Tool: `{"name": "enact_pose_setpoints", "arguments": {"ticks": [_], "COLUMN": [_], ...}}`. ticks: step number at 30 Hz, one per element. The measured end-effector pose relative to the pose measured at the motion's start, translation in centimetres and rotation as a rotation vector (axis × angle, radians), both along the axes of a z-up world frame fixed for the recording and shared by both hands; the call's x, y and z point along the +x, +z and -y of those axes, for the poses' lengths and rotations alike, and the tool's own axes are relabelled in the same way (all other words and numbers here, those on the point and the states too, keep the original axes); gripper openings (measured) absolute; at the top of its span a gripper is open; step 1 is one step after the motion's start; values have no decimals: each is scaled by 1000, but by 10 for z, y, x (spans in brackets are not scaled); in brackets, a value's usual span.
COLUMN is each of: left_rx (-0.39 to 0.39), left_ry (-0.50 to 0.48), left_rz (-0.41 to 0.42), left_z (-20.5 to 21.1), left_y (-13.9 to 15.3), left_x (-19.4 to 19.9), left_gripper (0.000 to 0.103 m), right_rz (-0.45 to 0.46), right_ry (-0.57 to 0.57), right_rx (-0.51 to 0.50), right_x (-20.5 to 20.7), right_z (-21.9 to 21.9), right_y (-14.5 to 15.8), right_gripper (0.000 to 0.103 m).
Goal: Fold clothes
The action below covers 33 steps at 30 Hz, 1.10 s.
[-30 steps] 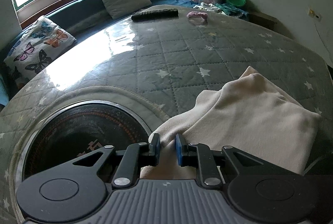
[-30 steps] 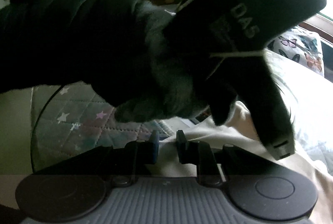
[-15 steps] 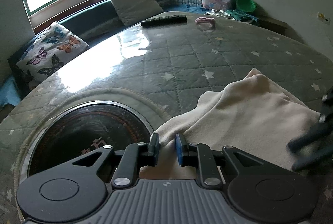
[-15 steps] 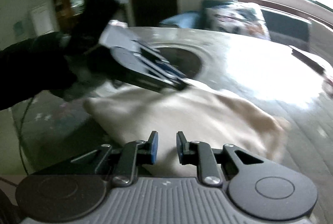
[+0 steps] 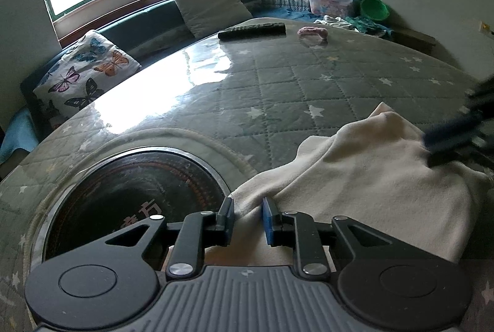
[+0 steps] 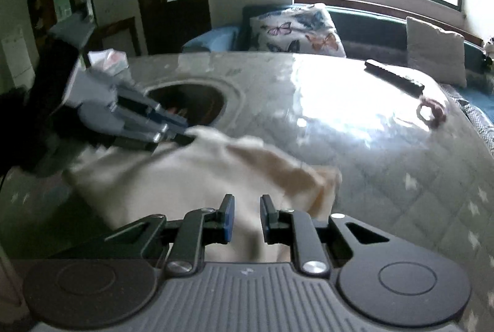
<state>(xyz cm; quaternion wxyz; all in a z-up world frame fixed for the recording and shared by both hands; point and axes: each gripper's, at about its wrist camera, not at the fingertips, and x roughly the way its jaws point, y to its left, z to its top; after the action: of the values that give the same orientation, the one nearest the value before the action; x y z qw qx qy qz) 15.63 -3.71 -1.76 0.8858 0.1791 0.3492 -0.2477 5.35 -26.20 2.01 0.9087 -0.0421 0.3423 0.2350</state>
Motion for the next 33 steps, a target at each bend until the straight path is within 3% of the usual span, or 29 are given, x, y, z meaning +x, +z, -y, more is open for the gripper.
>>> {"name": "enact_pose_setpoints", "arguments": {"ticks": [5,7,16,21,33], "left_rx": [-14,-22,-45,-66,-72], "left_ry": [15,23,72,107,216], "left_rz": [0,-1,1,-6,38], "left_z": [-4,-7,-15,-23,-62], "left_y": [-1,-1,1,-2,5], "left_x": [0,0,0,1,-21], "left_gripper": [28,32,52,60,68], "right_rz": [-28,-53,-19,-43,-18], "right_ry": [-51,-79,-50,-47,-11], "right_rx": [5,4,28,22,30], "right_x": [40,49,56,73,59], "right_z": [-5,-1,-17,-30,-34], "right_y": [-13,-20,-8,-19,-10], "right_gripper": [16,11,10,11,12]}}
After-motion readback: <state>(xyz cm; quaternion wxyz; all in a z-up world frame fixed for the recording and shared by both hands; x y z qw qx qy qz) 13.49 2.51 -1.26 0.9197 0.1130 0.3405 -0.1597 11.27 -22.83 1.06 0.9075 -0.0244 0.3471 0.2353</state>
